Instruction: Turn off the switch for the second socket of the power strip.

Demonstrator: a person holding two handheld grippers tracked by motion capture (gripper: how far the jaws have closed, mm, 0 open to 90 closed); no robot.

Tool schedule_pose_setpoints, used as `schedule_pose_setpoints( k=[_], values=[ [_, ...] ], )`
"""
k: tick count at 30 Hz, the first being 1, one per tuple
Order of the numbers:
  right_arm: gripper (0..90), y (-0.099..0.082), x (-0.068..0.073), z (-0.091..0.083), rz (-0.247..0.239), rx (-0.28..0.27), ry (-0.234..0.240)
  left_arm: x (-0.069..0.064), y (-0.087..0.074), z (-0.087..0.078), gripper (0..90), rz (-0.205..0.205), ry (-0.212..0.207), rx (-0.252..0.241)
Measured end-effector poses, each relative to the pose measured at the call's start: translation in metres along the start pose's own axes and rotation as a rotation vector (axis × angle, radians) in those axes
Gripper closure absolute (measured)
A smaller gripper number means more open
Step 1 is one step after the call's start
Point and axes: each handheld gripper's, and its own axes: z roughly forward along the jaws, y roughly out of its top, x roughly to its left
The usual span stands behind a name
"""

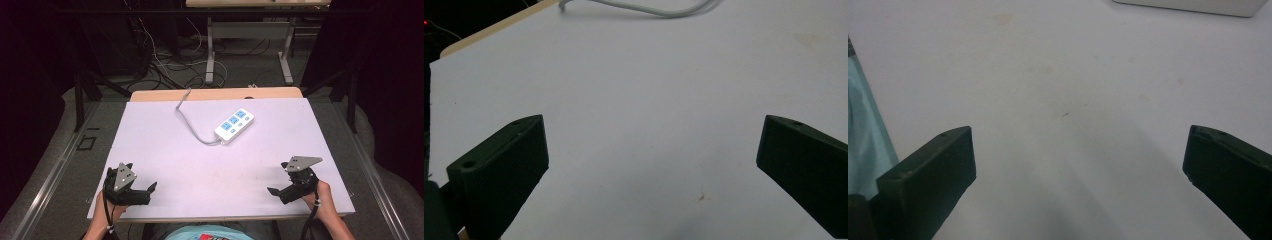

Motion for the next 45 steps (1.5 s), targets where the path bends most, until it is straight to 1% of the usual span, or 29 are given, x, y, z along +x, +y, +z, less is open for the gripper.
schedule_pose_setpoints(
  k=[1, 2, 3, 4, 5, 6, 7, 8, 9, 10, 11, 12, 13, 16, 17, 18, 21, 25, 29, 30, 34, 37, 38, 40, 41, 42, 43, 44, 45],
  values=[
    [0.1, 0.0, 0.0, 0.0, 0.0, 0.0, 0.0, -0.001, 0.0, 0.001, 0.1, -0.017, -0.013, 0.004],
    [0.1, 0.0, -0.001, 0.001, -0.015, 0.005, 0.013, -0.001, 0.0, 0.001, 0.1, -0.017, -0.012, 0.003],
    [0.1, 0.0, 0.0, 0.001, -0.008, 0.004, 0.004, -0.001, 0.0, 0.001, 0.1, -0.013, -0.01, 0.003],
    [0.1, 0.001, 0.0, 0.0, -0.011, 0.015, 0.01, -0.001, 0.0, 0.0, 0.1, -0.008, -0.008, 0.007],
    [0.1, 0.001, -0.001, 0.001, -0.012, 0.019, 0.013, -0.001, 0.0, 0.0, 0.2, 0.008, 0.006, 0.007],
    [0.1, 0.001, -0.001, 0.001, -0.012, 0.019, 0.013, -0.002, 0.0, 0.0, 0.2, 0.005, 0.002, 0.007],
    [0.1, 0.001, -0.001, 0.002, -0.015, 0.006, 0.007, -0.002, 0.0, 0.001, 0.2, 0.0, -0.003, 0.009],
    [0.1, 0.001, -0.001, 0.002, -0.015, 0.006, 0.007, -0.002, 0.0, 0.002, 0.2, 0.008, 0.009, 0.002],
    [0.1, 0.001, -0.001, 0.002, -0.012, 0.011, 0.006, -0.002, 0.0, 0.001, 0.2, 0.01, 0.001, 0.014],
    [0.1, 0.001, -0.001, 0.002, -0.009, 0.014, 0.012, -0.002, 0.0, 0.002, 0.2, 0.018, 0.011, 0.014],
    [0.1, 0.001, -0.001, 0.002, -0.009, 0.014, 0.012, -0.003, 0.0, 0.002, 0.2, 0.008, 0.001, 0.017],
    [0.1, 0.002, -0.002, 0.003, -0.017, 0.015, 0.01, -0.002, 0.0, 0.002, 0.2, 0.018, 0.008, 0.015],
    [0.1, 0.002, -0.002, 0.004, -0.015, 0.01, 0.004, -0.003, -0.001, 0.002, 0.2, 0.006, 0.008, 0.004],
    [0.1, 0.004, -0.004, 0.004, -0.009, 0.019, 0.005, -0.002, 0.0, 0.002, 0.2, 0.018, 0.017, 0.001],
    [0.1, 0.004, -0.004, 0.004, -0.009, 0.019, 0.005, -0.001, 0.0, 0.002, 0.2, 0.02, 0.016, 0.012],
    [0.1, 0.004, -0.005, 0.005, -0.012, 0.009, 0.002, -0.001, 0.0, 0.002, 0.2, 0.015, 0.012, 0.009],
    [0.2, 0.006, -0.008, 0.007, -0.002, 0.014, -0.004, -0.001, 0.0, 0.002, 0.2, 0.013, 0.012, 0.01],
    [0.2, 0.008, -0.011, 0.008, -0.012, 0.012, -0.007, -0.002, 0.0, 0.002, 0.2, 0.023, 0.009, 0.014],
    [0.2, 0.012, -0.013, 0.01, -0.008, 0.008, -0.006, -0.002, 0.0, 0.004, 0.2, 0.029, 0.006, 0.022],
    [0.2, 0.014, -0.014, 0.012, -0.016, 0.001, -0.013, -0.001, 0.0, 0.004, 0.2, 0.027, 0.007, 0.02],
    [0.2, 0.019, -0.014, 0.017, -0.029, 0.022, 0.008, -0.002, -0.001, 0.004, 0.2, 0.023, 0.013, 0.016],
    [0.2, 0.021, -0.013, 0.019, -0.028, 0.012, 0.001, -0.001, -0.001, 0.004, 0.2, 0.032, 0.014, 0.027],
    [0.2, 0.023, -0.013, 0.021, -0.041, 0.013, 0.009, -0.002, -0.001, 0.005, 0.2, 0.029, 0.016, 0.024],
    [0.2, 0.025, -0.012, 0.022, -0.041, 0.012, 0.009, -0.001, 0.0, 0.005, 0.2, 0.027, 0.012, 0.03],
    [0.2, 0.026, -0.012, 0.023, -0.043, 0.011, 0.007, -0.001, 0.0, 0.005, 0.2, 0.034, 0.015, 0.034],
    [0.2, 0.027, -0.013, 0.024, -0.044, 0.016, 0.011, -0.002, -0.001, 0.005, 0.2, 0.027, 0.012, 0.031],
    [0.2, 0.027, -0.013, 0.024, -0.044, 0.016, 0.011, -0.002, -0.001, 0.005, 0.2, 0.031, 0.011, 0.032],
    [0.2, 0.029, -0.013, 0.027, -0.042, 0.004, 0.002, -0.003, -0.001, 0.005, 0.2, 0.032, 0.015, 0.026],
    [0.2, 0.03, -0.014, 0.027, -0.048, 0.01, 0.003, -0.003, -0.001, 0.005, 0.2, 0.032, 0.015, 0.03]
  ],
)
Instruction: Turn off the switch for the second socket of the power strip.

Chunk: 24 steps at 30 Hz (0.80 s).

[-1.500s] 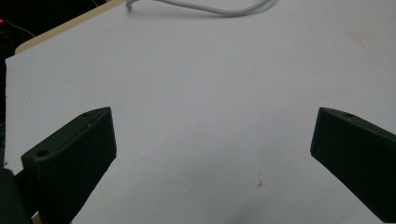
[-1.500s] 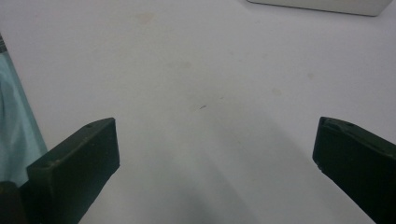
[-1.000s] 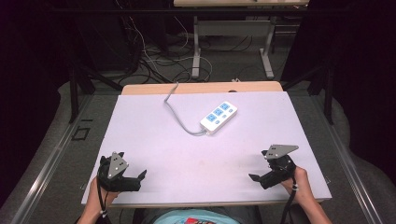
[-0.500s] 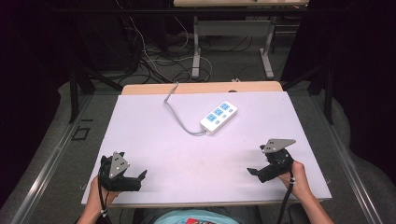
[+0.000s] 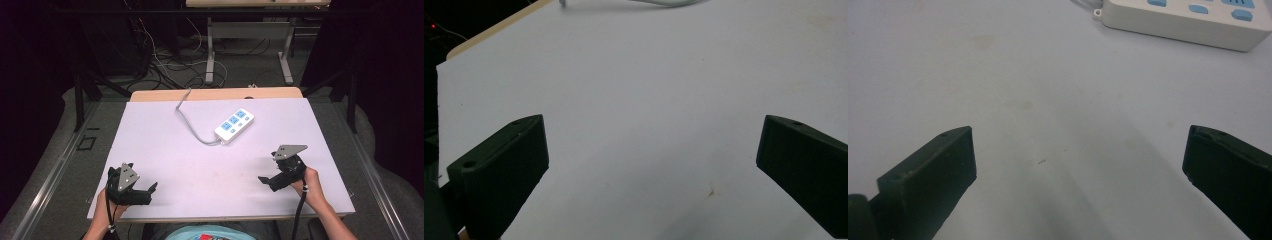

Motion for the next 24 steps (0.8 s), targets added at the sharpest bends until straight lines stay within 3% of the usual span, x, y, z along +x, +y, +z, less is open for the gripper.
schedule_pose_setpoints(
  k=[16, 22, 24],
  values=[
    [0.2, 0.023, -0.008, 0.027, -0.01, 0.016, 0.009, 0.001, -0.001, -0.001, 0.2, -0.004, 0.007, -0.006],
    [0.3, 0.029, -0.011, 0.031, -0.033, 0.007, 0.012, 0.001, 0.0, 0.0, 0.2, 0.006, 0.007, -0.002],
    [0.5, 0.031, -0.012, 0.032, -0.018, 0.021, 0.015, 0.0, 0.0, 0.0, 0.2, 0.01, 0.008, -0.004]
  ],
)
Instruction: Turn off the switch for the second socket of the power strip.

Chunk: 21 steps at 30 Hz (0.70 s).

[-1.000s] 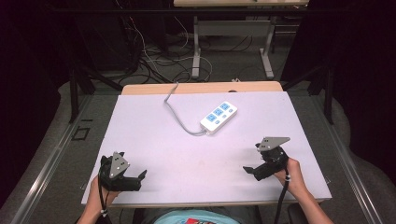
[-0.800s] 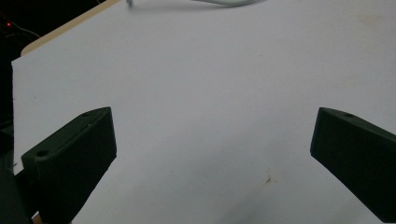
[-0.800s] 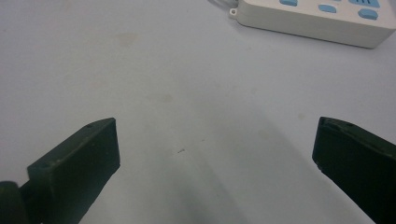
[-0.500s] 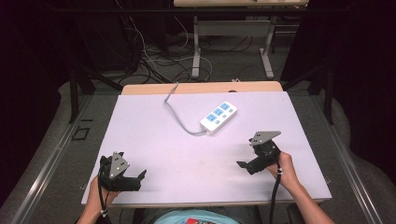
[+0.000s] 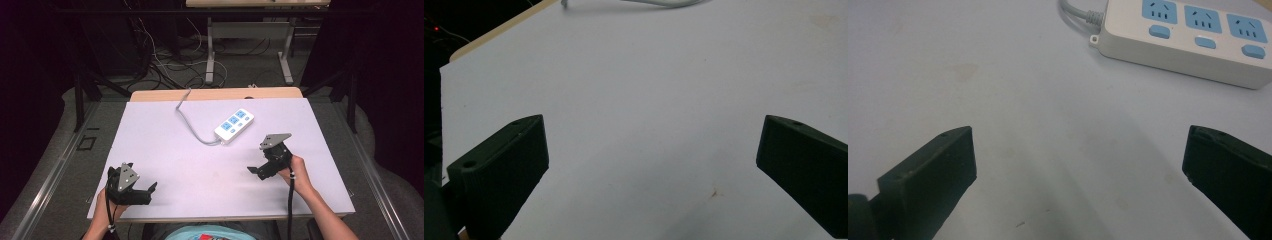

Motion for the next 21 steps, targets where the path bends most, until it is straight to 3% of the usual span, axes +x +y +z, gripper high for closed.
schedule_pose_setpoints(
  k=[13, 19, 20, 21],
  values=[
    [0.3, 0.014, -0.018, 0.018, 0.041, -0.026, 0.004, -0.001, 0.0, 0.0, 0.2, 0.008, 0.006, -0.001],
    [0.4, 0.02, -0.024, 0.024, 0.052, 0.0, 0.019, -0.001, 0.0, 0.001, 0.2, 0.002, 0.01, -0.007],
    [0.4, 0.02, -0.025, 0.027, 0.056, -0.042, 0.007, -0.001, 0.0, 0.001, 0.2, 0.001, 0.002, -0.003],
    [0.4, 0.02, -0.025, 0.027, 0.056, -0.042, 0.007, -0.001, 0.0, 0.001, 0.2, 0.002, 0.002, -0.005]
  ],
)
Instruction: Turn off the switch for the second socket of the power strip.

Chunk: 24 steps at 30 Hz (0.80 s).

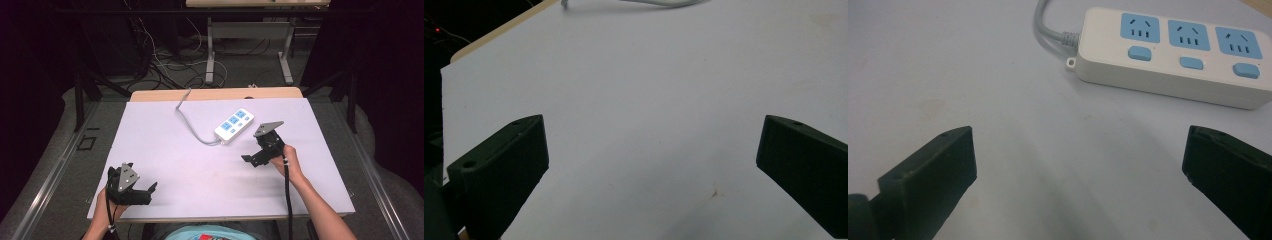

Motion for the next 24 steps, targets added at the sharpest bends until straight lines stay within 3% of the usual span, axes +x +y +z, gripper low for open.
schedule_pose_setpoints(
  k=[1, 6, 9, 11, 18, 19, 20, 24],
  values=[
    [0.4, 0.002, -0.001, -0.002, 0.004, 0.044, 0.002, 0.0, 0.0, 0.0, 0.2, 0.003, 0.004, 0.0],
    [0.4, 0.003, -0.006, 0.003, 0.009, 0.031, -0.003, -0.001, 0.0, 0.0, 0.2, 0.0, -0.003, 0.003],
    [0.4, 0.004, -0.009, 0.005, 0.011, 0.058, 0.01, 0.0, 0.001, 0.001, 0.2, 0.0, -0.003, 0.01],
    [0.4, 0.005, -0.012, 0.007, 0.019, 0.036, 0.012, 0.0, 0.001, 0.0, 0.1, 0.004, -0.004, 0.012],
    [0.4, 0.011, -0.02, 0.01, 0.028, 0.042, 0.003, 0.0, 0.0, 0.0, 0.2, 0.001, -0.003, 0.009],
    [0.4, 0.011, -0.021, 0.012, 0.041, 0.014, 0.001, 0.0, 0.001, 0.0, 0.2, 0.001, -0.002, 0.011],
    [0.4, 0.013, -0.022, 0.011, 0.04, 0.047, 0.004, 0.0, 0.001, 0.001, 0.2, 0.001, -0.003, 0.01],
    [0.6, 0.015, -0.027, 0.016, 0.049, 0.03, 0.002, -0.001, 0.0, 0.001, 0.2, 0.001, 0.008, 0.003]
  ],
)
